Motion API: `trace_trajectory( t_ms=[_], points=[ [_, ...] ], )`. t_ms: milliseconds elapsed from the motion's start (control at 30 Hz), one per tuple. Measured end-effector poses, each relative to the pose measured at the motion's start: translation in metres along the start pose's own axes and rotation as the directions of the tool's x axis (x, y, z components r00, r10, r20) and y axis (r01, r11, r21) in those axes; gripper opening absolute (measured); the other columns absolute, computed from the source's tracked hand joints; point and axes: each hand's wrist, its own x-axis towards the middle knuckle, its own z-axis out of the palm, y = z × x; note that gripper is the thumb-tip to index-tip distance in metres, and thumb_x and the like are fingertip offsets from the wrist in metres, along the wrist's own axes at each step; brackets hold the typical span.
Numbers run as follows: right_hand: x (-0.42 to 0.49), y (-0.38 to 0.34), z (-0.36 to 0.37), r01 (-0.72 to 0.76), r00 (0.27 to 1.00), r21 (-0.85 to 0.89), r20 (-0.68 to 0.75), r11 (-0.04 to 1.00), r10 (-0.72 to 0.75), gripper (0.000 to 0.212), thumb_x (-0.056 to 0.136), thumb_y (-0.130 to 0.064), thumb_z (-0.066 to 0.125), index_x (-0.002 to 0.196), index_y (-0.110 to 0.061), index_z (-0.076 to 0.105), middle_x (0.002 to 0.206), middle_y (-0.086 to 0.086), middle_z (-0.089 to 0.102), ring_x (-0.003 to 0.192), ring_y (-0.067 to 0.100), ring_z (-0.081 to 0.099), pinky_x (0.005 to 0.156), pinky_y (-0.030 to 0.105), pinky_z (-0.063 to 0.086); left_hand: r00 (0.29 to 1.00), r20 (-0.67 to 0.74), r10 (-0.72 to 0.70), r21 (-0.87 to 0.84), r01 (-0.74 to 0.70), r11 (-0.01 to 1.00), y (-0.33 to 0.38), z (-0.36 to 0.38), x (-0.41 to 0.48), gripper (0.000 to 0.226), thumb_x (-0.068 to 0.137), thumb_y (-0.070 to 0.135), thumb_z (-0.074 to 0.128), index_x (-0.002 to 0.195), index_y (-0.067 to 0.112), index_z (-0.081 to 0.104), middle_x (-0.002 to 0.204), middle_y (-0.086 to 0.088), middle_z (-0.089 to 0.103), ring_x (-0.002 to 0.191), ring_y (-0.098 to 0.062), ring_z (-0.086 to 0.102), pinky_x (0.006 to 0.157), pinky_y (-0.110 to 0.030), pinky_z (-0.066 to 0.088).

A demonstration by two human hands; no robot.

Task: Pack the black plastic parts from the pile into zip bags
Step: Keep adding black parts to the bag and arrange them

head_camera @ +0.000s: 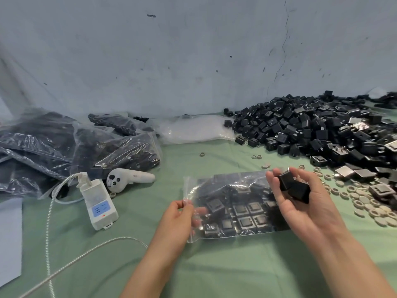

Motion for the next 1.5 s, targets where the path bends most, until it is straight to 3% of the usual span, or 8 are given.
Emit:
trace_trajectory(
  t_ms=[267,467,633,767,1000,1167,1333,1500],
  points=[
    [-0.007,0.006,0.002,-0.002,1.0,-0.03,0.014,1.0,0.003,0.021,0.077,-0.012,0.079,0.09,-0.004,0.064,0.107,0.02,0.07,0.098,0.033,0.072,0.079,0.03,0.06,0.996,0.089,0.009,0.036,-0.012,0.999,0.01,0.005,0.001,0.012,0.1,0.02,0.049,0.104,0.008,0.05,0.092,0.013,0.076,0.045,-0.004,0.052,0.042,-0.018,0.041],
    [-0.007,0.014,0.002,0.028,1.0,-0.086,-0.01,0.996,-0.029,0.022,0.084,-0.005,0.072,0.104,-0.002,0.064,0.131,0.021,0.056,0.113,0.034,0.066,0.082,0.036,0.061,0.988,0.149,-0.034,-0.006,0.035,0.999,0.009,0.001,0.004,0.013,0.099,0.018,0.049,0.11,0.013,0.048,0.093,0.014,0.076,0.054,-0.008,0.061,0.049,-0.022,0.048],
    [-0.008,0.022,0.005,0.061,0.992,-0.251,0.12,0.966,-0.031,0.048,0.071,-0.004,0.073,0.119,-0.006,0.065,0.11,0.018,0.071,0.107,0.031,0.07,0.084,0.034,0.06,0.973,-0.209,0.092,0.057,-0.082,0.995,0.009,-0.009,0.009,0.015,0.096,0.02,0.056,0.11,0.024,0.052,0.089,-0.002,0.069,0.073,-0.018,0.067,0.072,-0.038,0.055],
    [-0.012,0.035,0.015,0.099,0.969,-0.378,0.248,0.92,-0.002,0.049,0.076,-0.009,0.074,0.123,-0.004,0.059,0.11,0.015,0.074,0.108,0.03,0.07,0.089,0.035,0.058,0.908,-0.273,0.318,0.048,-0.317,0.947,0.023,-0.006,-0.005,0.009,0.097,0.023,0.054,0.1,0.03,0.058,0.078,0.009,0.068,0.07,-0.012,0.066,0.059,-0.023,0.048],
    [-0.033,0.077,0.024,0.254,0.912,-0.693,0.404,0.674,0.072,0.006,0.083,-0.012,0.076,0.088,-0.017,0.076,0.099,0.006,0.076,0.088,0.018,0.075,0.071,0.022,0.058,0.983,0.137,0.119,-0.326,-0.069,0.943,0.037,0.015,-0.029,0.033,0.104,0.033,0.041,0.107,0.009,0.065,0.077,-0.012,0.067,0.06,-0.018,0.061,0.048,-0.024,0.048],
    [-0.037,0.082,0.018,0.554,0.81,-0.772,0.586,0.312,0.01,0.019,0.083,-0.014,0.079,0.09,-0.032,0.079,0.095,-0.01,0.065,0.092,0.006,0.067,0.078,0.013,0.048,0.973,0.23,-0.006,-0.39,0.098,0.916,0.03,0.005,-0.033,0.038,0.103,0.037,0.044,0.104,0.011,0.072,0.08,-0.008,0.067,0.061,-0.014,0.057,0.051,-0.023,0.046],
    [-0.036,0.077,0.012,0.685,0.715,-0.71,0.698,0.161,0.039,0.036,0.083,-0.017,0.08,0.112,-0.038,0.074,0.109,-0.019,0.069,0.108,0.005,0.065,0.092,0.018,0.048,0.947,0.322,-0.019,-0.57,0.21,0.794,0.028,-0.003,-0.033,0.027,0.087,0.031,0.062,0.092,0.011,0.079,0.083,-0.007,0.069,0.062,-0.012,0.061,0.056,-0.023,0.053],
    [-0.031,0.065,0.006,0.629,0.776,-0.754,0.625,0.187,-0.087,0.04,0.086,-0.039,0.074,0.121,-0.052,0.063,0.104,-0.016,0.07,0.084,0.004,0.068,0.074,0.018,0.052,0.996,0.089,0.008,-0.675,0.054,0.736,0.023,-0.017,-0.023,0.022,0.086,0.005,0.063,0.107,0.001,0.067,0.103,-0.015,0.075,0.083,-0.016,0.073,0.071,-0.025,0.06]
  ],
)
